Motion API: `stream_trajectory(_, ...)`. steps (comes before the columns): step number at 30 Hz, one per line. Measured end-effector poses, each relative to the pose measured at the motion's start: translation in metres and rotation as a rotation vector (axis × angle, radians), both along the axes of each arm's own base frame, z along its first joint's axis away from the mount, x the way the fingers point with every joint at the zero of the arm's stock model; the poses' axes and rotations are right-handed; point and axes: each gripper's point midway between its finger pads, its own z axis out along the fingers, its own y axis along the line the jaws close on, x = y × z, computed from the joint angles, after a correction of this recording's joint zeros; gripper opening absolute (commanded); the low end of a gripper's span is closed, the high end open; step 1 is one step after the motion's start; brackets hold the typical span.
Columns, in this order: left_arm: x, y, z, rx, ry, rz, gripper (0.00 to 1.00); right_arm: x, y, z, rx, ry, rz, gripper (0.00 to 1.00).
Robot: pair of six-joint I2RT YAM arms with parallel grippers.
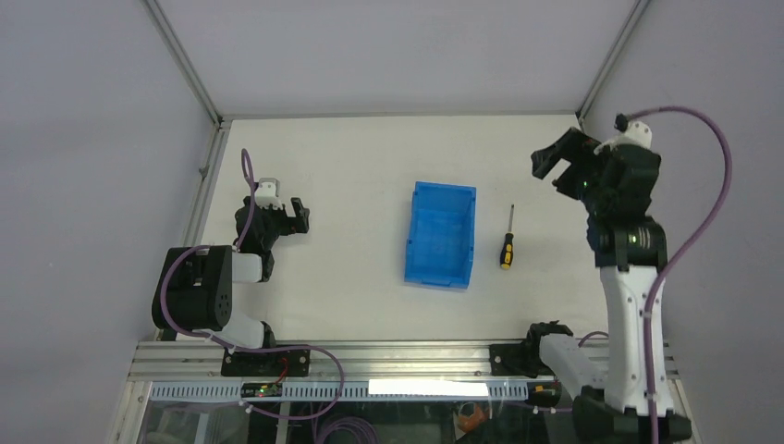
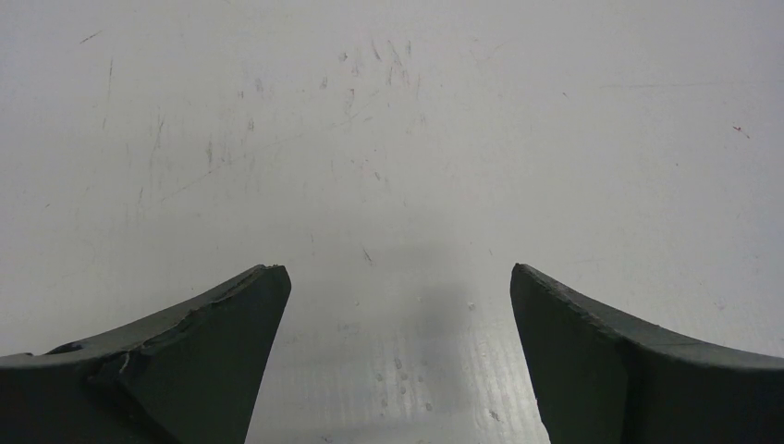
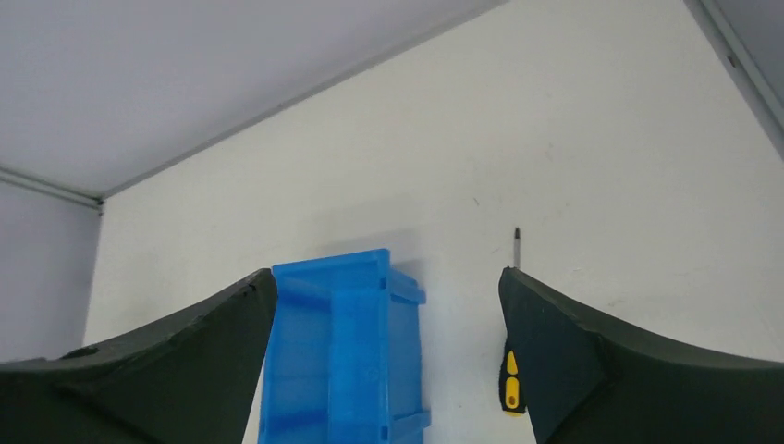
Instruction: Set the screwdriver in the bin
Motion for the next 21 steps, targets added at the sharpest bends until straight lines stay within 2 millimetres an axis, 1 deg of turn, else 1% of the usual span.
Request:
stream_trajectory(1,0.000,0.000,0.000,0.000,0.000,0.000,0.99,0.016,-0.006,0.000,-0.017,0.048,-0.022,0.91)
stream_trajectory(2,0.000,0.000,0.000,0.000,0.000,0.000,0.99,0.031,-0.010,-0.008,-0.034,0.105,-0.038,0.89)
stream_trajectory(3,0.000,0.000,0.000,0.000,0.000,0.000,0.99,0.042,-0.013,-0.021,-0.046,0.168,-0.044,0.87)
stream_trajectory(5,0.000,0.000,0.000,0.000,0.000,0.000,0.99,0.058,-0.017,-0.060,-0.064,0.313,-0.045,0.83)
stream_trajectory(6,0.000,0.000,0.000,0.000,0.000,0.000,0.99,0.063,-0.017,-0.092,-0.070,0.429,-0.036,0.82)
stream_trajectory(7,0.000,0.000,0.000,0.000,0.000,0.000,0.99,0.065,-0.017,-0.115,-0.073,0.502,-0.028,0.82)
stream_trajectory(8,0.000,0.000,0.000,0.000,0.000,0.000,0.99,0.065,-0.016,-0.142,-0.076,0.589,-0.016,0.82)
stream_trajectory(9,0.000,0.000,0.000,0.000,0.000,0.000,0.99,0.061,-0.015,-0.173,-0.076,0.688,0.002,0.81)
stream_trajectory(11,0.000,0.000,0.000,0.000,0.000,0.000,0.99,0.048,-0.012,-0.213,-0.073,0.826,0.033,0.81)
stream_trajectory(12,0.000,0.000,0.000,0.000,0.000,0.000,0.99,0.042,-0.010,-0.229,-0.074,0.883,0.046,0.81)
stream_trajectory(14,0.000,0.000,0.000,0.000,0.000,0.000,0.99,0.029,-0.008,-0.256,-0.083,0.977,0.062,0.81)
stream_trajectory(16,0.000,0.000,0.000,0.000,0.000,0.000,0.99,0.020,-0.005,-0.275,-0.097,1.044,0.075,0.80)
stream_trajectory(17,0.000,0.000,0.000,0.000,0.000,0.000,0.99,0.016,-0.003,-0.285,-0.110,1.079,0.083,0.78)
stream_trajectory(18,0.000,0.000,0.000,0.000,0.000,0.000,0.99,0.014,-0.001,-0.292,-0.122,1.103,0.087,0.75)
stream_trajectory(20,0.000,0.000,0.000,0.000,0.000,0.000,0.99,0.012,0.000,-0.307,-0.148,1.146,0.094,0.62)
stream_trajectory(21,0.000,0.000,0.000,0.000,0.000,0.000,0.99,0.012,0.001,-0.316,-0.163,1.170,0.098,0.58)
